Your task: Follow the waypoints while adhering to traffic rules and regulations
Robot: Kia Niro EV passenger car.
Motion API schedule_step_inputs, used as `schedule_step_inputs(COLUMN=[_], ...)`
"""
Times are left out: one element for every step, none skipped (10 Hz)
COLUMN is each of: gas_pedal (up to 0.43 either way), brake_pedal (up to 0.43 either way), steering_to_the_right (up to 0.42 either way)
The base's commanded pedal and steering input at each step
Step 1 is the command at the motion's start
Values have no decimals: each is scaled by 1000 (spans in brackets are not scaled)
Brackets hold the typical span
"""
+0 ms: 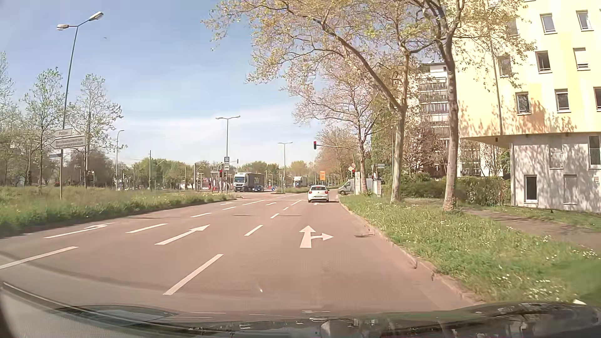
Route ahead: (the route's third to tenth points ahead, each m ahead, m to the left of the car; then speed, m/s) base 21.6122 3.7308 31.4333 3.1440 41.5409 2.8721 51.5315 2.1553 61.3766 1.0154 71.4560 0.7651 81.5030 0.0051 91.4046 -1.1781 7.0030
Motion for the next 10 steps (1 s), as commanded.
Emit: schedule_step_inputs(gas_pedal=[0,0,0,0,0,0,0,0,0,0], brake_pedal=[0,0,0,0,0,0,0,0,0,0], steering_to_the_right=[2,2,2,2,2,2,2,2,2,2])
